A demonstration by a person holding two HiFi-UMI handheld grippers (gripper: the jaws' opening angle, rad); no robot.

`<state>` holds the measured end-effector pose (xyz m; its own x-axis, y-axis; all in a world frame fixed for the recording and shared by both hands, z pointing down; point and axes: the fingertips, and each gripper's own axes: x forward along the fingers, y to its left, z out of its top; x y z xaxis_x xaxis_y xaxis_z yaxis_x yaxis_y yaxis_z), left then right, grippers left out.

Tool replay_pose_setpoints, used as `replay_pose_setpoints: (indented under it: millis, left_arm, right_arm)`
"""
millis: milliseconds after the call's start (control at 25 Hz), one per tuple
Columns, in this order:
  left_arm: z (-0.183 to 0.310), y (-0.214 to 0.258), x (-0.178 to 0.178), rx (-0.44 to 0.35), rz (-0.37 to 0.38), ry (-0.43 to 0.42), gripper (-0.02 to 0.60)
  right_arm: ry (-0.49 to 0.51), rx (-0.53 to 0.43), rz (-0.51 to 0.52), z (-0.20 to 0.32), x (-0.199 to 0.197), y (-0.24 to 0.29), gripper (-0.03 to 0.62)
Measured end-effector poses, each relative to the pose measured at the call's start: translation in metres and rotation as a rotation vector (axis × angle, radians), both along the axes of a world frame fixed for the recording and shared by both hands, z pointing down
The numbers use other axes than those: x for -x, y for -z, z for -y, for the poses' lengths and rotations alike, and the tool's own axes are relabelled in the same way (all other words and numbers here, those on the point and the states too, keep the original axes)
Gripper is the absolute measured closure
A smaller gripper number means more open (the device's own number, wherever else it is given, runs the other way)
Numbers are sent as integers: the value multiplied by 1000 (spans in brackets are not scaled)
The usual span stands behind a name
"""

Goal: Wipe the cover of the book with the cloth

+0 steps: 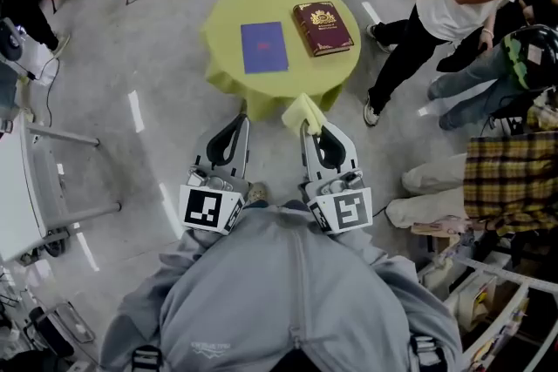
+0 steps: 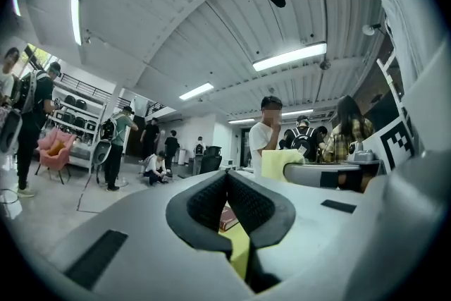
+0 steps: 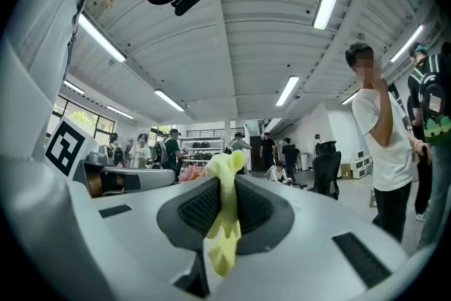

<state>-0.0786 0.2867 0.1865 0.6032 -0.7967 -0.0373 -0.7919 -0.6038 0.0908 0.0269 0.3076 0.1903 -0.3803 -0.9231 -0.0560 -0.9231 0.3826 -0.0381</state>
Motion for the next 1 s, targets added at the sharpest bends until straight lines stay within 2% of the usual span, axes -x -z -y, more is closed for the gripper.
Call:
replay_pose_setpoints:
  millis: [240,680,1000]
  left_arm:
    - [13,-2,9,8,-8,-14,563]
    - [26,-4,14,3,-13,-6,563]
    - [99,-19,5,21,2,9,563]
  right_arm:
    - [-19,-17,13,14,11,9,537]
    - [13,-33,9,31,21,11,537]
    - [45,-20,7,109,13,-4,537]
